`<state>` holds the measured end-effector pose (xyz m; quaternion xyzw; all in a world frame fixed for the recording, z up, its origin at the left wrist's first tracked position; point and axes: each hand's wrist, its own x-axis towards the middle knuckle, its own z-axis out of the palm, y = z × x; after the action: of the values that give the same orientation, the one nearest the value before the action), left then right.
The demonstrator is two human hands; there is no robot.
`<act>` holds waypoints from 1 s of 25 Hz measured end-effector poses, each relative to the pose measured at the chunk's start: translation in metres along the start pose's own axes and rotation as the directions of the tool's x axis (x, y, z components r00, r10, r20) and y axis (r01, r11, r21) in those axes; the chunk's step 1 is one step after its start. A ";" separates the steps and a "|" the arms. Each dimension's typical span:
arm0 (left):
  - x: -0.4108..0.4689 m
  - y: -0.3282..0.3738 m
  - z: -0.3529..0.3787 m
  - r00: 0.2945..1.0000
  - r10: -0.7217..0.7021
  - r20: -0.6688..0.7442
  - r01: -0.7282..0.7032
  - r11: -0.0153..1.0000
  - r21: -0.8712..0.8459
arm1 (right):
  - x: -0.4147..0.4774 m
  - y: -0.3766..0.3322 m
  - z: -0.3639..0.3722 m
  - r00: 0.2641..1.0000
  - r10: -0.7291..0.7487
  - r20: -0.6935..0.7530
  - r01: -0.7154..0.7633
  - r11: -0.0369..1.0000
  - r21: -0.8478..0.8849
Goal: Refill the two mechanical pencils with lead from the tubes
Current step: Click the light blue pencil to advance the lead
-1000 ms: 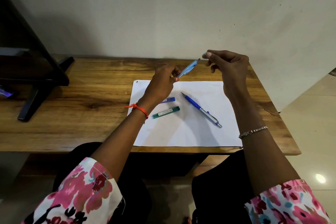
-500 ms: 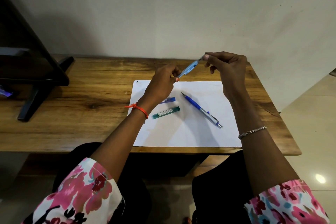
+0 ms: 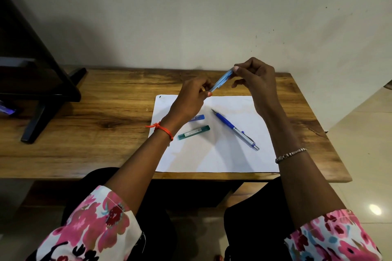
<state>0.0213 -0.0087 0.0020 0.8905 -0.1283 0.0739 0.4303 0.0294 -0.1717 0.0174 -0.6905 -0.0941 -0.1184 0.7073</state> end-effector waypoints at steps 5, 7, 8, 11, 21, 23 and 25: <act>-0.003 0.013 0.003 0.999 -0.040 0.014 0.042 0.979 -0.201 | -0.003 0.002 0.024 0.981 0.172 0.093 -0.188 0.961 0.201; -0.007 0.014 0.003 0.981 -0.166 0.099 0.192 0.893 -0.407 | 0.000 0.000 0.029 0.970 0.230 0.077 -0.239 0.851 0.467; -0.008 0.014 0.002 0.961 -0.227 0.161 0.278 0.817 -0.506 | 0.001 -0.001 0.027 0.963 0.262 0.066 -0.250 0.773 0.583; -0.011 0.009 -0.001 0.848 -0.386 0.364 0.530 0.599 -0.600 | 0.004 -0.006 0.013 0.943 0.333 0.018 -0.229 0.605 0.763; -0.020 0.011 -0.004 0.679 -0.396 0.618 0.734 0.377 -0.565 | 0.002 -0.019 -0.003 0.942 0.321 -0.098 -0.120 0.595 0.794; -0.020 0.011 -0.002 0.676 -0.393 0.623 0.736 0.376 -0.563 | 0.001 -0.021 -0.003 0.942 0.323 -0.095 -0.136 0.623 0.771; -0.021 0.012 0.000 0.676 -0.388 0.627 0.737 0.378 -0.560 | 0.000 -0.023 -0.002 0.940 0.329 -0.095 -0.156 0.658 0.737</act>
<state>-0.0018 -0.0120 0.0057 0.5898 0.0889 -0.3250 0.7338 0.0226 -0.1743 0.0397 -0.3470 0.0393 -0.0517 0.9356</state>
